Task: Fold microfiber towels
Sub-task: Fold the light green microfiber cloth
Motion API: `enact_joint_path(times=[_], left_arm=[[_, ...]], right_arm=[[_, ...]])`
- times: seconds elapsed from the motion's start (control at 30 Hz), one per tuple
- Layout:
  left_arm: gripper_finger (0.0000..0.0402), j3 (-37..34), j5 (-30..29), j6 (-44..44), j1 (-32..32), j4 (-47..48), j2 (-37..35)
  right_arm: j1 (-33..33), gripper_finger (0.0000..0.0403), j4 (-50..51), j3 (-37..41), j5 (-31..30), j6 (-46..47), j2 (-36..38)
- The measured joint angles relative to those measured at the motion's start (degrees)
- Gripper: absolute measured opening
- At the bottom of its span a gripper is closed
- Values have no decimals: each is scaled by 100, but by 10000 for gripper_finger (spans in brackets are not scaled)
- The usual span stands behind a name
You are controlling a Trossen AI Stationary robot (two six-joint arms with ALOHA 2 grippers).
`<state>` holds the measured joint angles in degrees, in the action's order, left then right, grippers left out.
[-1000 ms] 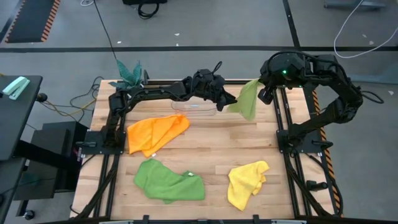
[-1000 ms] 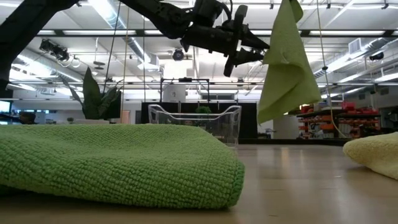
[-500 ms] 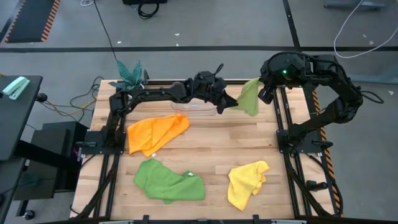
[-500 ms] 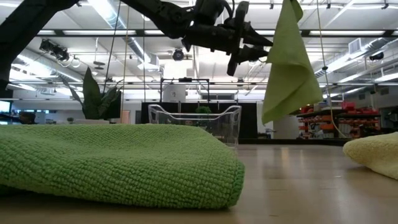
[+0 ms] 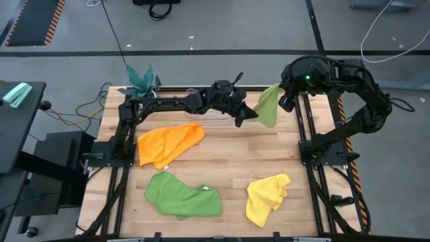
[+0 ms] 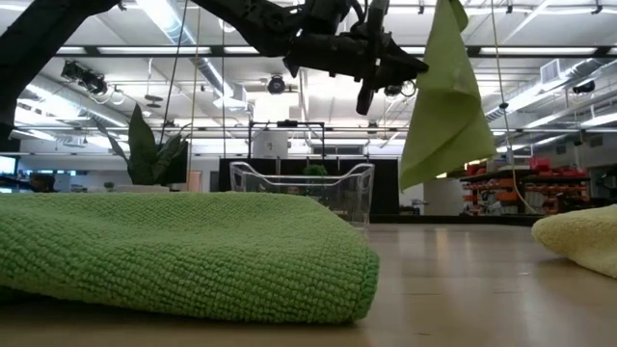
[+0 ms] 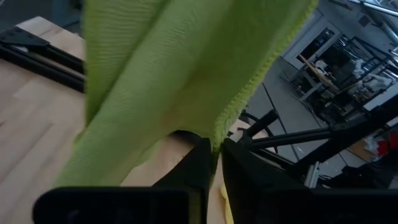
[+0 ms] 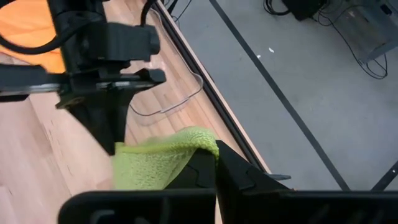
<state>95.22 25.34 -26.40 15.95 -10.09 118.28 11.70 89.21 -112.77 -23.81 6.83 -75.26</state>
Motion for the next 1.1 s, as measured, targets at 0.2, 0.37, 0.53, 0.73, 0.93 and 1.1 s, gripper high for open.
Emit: enact_joint_path(times=[0.2,0.37,0.53,0.73,0.93,1.1], left_arm=[[63,0,-2,-2,-7,0,0],[64,0,-7,0,-5,1,0],[12,0,-4,-28,-11,-30,0],[7,0,-6,-232,-5,-224,0],[5,226,0,-419,-10,-213,-4],[4,489,-7,-256,46,10,-145]], right_arm=[[0,0,-20,0,7,0,0],[0,0,-18,0,9,0,0],[0,0,-15,0,-60,0,2],[0,0,64,0,-77,0,29],[22,0,81,0,-156,62,280],[22,0,81,0,-160,347,614]])
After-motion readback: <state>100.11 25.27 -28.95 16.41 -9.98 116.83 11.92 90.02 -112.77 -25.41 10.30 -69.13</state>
